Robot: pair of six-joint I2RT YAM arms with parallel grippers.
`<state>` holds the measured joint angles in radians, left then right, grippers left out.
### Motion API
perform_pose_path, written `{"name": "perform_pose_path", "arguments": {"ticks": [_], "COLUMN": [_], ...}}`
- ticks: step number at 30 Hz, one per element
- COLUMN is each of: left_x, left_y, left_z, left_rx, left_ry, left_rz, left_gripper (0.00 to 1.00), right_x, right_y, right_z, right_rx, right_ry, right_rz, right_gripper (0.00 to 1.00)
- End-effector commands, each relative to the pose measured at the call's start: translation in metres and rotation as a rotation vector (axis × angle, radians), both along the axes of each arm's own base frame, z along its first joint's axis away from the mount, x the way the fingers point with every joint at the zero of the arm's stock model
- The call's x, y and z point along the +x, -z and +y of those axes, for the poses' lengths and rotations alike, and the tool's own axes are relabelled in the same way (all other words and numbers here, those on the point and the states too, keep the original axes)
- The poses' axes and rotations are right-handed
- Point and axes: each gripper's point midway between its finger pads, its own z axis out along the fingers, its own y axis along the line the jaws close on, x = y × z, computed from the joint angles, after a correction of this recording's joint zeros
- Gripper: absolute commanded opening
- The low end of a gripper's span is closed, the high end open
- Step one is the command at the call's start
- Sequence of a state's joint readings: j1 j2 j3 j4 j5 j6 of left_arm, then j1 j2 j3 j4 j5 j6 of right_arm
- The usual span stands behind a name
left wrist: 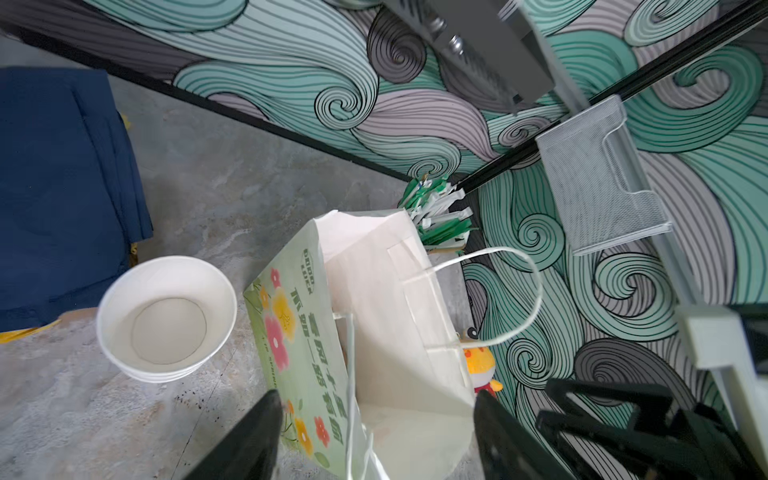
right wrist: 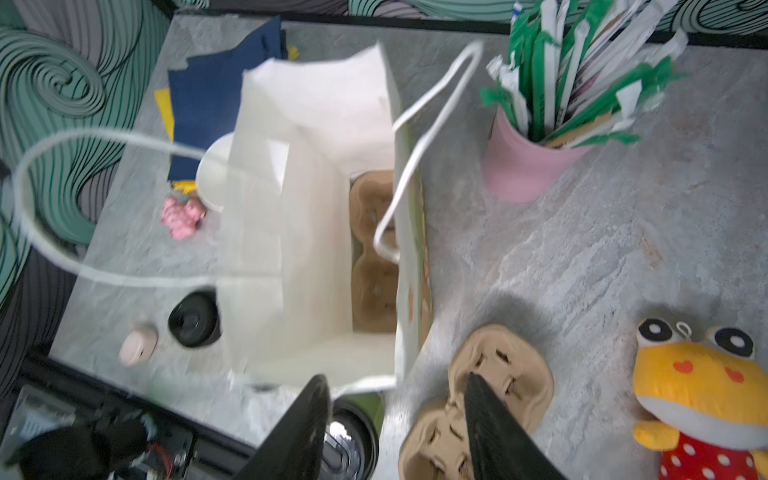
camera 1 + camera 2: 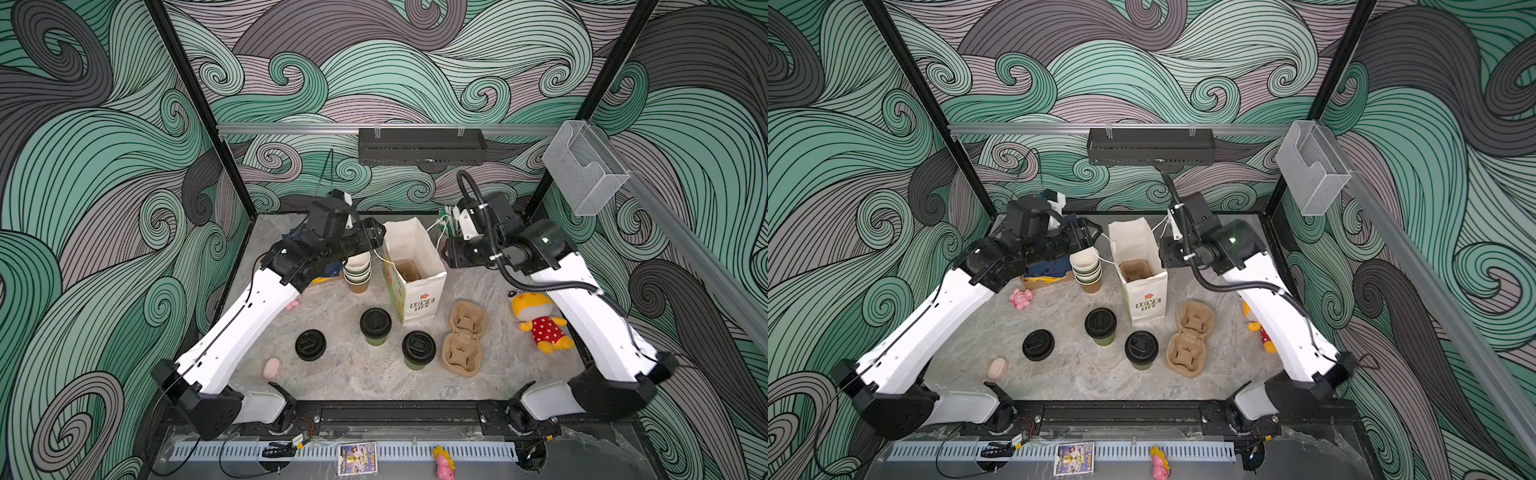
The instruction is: Pack the takeout coffee
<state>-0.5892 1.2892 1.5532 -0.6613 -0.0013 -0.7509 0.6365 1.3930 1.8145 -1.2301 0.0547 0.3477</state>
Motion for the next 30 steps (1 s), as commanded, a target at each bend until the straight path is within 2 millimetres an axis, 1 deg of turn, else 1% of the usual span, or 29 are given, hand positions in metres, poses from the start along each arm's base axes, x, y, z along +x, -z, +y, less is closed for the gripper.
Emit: {"name": "perform_pose_path", "arguments": {"ticks": [1,3,5,7,9,11,13,15,18,23,25,30], "left_x": [-0.016,-0.023,-0.027,-0.031,-0.036,-0.040,-0.044,-0.048,-0.053,-0.059,-0.060,-0.064], "left_y": [0.013,0.018,0.026,0.034,0.043,0.050,0.055,0.058,0.061,0.062,0.063,0.067], "left_z": [0.027,0.035,0.040,0.047,0.054,0.061,0.067,0.071,0.075,0.080,0.080,0.078], "left_rx": [0.053,0.034,0.009,-0.015,-0.038,-0.062,-0.083,-0.093,-0.089,-0.101,-0.100,-0.103], "left_ry": [-0.059,-0.084,-0.110,-0.147,-0.182,-0.215,-0.242,-0.253,-0.258,-0.274,-0.275,-0.259], "left_rz": [0.027,0.031,0.034,0.040,0.048,0.049,0.046,0.045,0.058,0.068,0.072,0.093], "left_gripper": [0.76,0.75,0.71,0.68,0.67,0.67,0.67,0.67,0.67,0.67,0.67,0.67], "right_x": [-0.061,-0.093,-0.119,-0.136,-0.144,-0.147,-0.145,-0.141,-0.135,-0.128,-0.129,-0.138], "right_y": [0.017,0.034,0.055,0.075,0.095,0.114,0.130,0.140,0.151,0.168,0.174,0.189], "right_z": [-0.002,0.001,0.004,0.008,0.016,0.026,0.038,0.053,0.066,0.065,0.064,0.053], "right_rx": [-0.016,-0.028,-0.031,-0.043,-0.075,-0.096,-0.096,-0.083,-0.091,-0.165,-0.181,-0.251], "right_ry": [-0.099,-0.146,-0.172,-0.186,-0.207,-0.220,-0.212,-0.208,-0.187,-0.136,-0.117,-0.059], "right_rz": [0.101,0.137,0.180,0.207,0.203,0.200,0.196,0.191,0.191,0.204,0.226,0.314], "right_gripper": [0.55,0.55,0.55,0.55,0.56,0.57,0.58,0.62,0.64,0.69,0.70,0.79]}}
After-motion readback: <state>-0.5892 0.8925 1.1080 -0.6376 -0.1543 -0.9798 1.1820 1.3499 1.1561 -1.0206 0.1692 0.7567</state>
